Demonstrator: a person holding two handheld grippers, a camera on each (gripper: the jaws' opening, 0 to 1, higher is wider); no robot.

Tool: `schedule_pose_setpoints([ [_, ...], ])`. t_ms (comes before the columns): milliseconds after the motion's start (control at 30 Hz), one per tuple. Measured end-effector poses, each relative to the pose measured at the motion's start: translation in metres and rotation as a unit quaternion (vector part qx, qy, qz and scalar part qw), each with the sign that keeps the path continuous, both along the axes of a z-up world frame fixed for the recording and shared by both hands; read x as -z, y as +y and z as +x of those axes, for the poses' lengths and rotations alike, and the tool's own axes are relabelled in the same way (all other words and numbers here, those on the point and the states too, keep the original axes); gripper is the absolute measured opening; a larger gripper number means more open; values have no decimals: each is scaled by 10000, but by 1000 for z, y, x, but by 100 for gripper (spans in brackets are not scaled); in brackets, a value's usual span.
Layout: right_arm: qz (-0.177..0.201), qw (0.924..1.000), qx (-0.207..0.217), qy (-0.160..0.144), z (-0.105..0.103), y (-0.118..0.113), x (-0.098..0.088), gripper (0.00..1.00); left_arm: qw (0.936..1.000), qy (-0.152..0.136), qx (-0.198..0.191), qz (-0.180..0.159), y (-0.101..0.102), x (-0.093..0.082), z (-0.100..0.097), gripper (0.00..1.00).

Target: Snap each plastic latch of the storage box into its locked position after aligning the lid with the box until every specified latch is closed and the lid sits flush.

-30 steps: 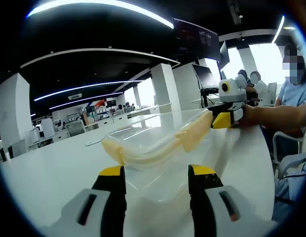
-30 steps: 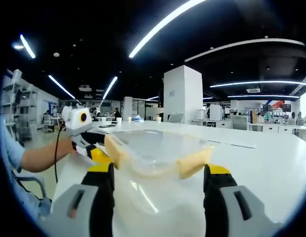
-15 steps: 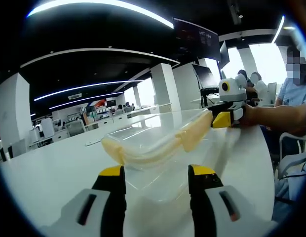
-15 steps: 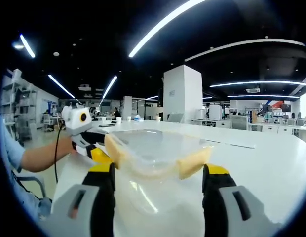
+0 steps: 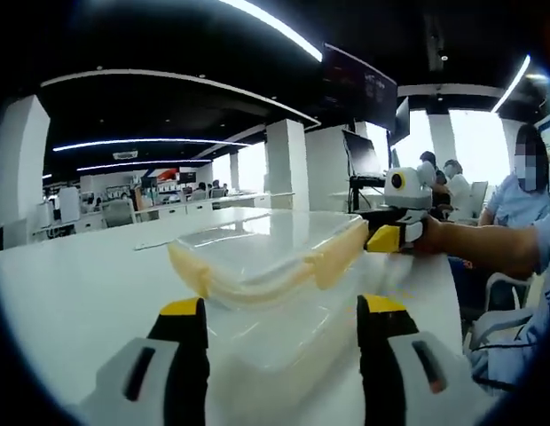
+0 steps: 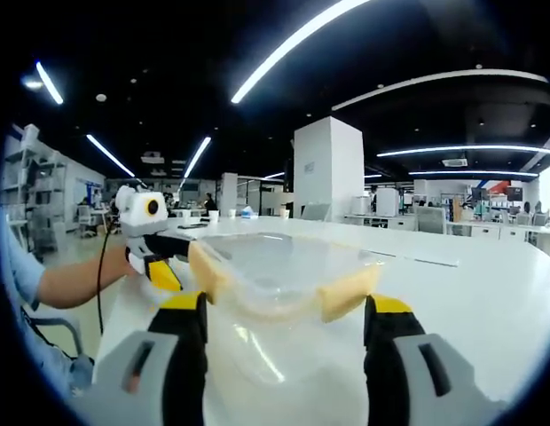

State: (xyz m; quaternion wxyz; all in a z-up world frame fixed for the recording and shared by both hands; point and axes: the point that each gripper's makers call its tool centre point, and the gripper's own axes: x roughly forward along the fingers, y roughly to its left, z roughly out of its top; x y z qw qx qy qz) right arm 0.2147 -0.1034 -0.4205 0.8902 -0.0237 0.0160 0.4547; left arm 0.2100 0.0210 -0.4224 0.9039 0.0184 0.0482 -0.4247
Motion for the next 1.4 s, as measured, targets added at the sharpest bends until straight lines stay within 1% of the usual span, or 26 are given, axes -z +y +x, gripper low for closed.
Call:
schedule_pose_setpoints([
  [67,-3,10000,0,-10,-1,0,0,71,9999,84,61,-107,-1,-1,-2,72],
  [167,-6,10000,1,-17,-1,0,0,71,9997,139,115,-161,-2,-2,-4,75],
  [233,-9,10000,2,-28,-1,0,-1,71,9990,252,221,-304,-4,-4,-7,79],
  [300,-10,10000,0,-27,-1,0,-1,71,9983,342,238,-419,-3,-7,-5,79],
  [433,-9,10000,-2,-32,-1,0,-2,71,9975,403,240,-527,-3,-8,-5,80],
  [633,-21,10000,5,-78,0,1,-2,71,9980,337,165,-511,-4,-8,-4,79],
  [733,-26,9999,10,-107,0,0,-3,71,9978,354,149,-531,-4,-9,-2,79],
  [867,-26,9999,14,-110,1,0,-4,71,9981,329,68,-512,-2,-9,0,75],
  [1100,-29,9999,15,-105,2,0,-4,71,9983,315,14,-483,-1,-8,-1,72],
  [1167,-30,9999,16,-108,3,0,-4,71,9985,223,-67,-488,1,-9,2,72],
  [1233,-31,9999,17,-111,3,0,-4,71,9982,-29,-158,-576,4,-16,4,74],
  [1267,-31,9999,18,-112,3,0,-4,71,9977,-96,-221,-626,7,-19,5,76],
  [1400,-32,9999,17,-113,3,0,-4,71,9975,-93,-238,-656,7,-20,7,77],
])
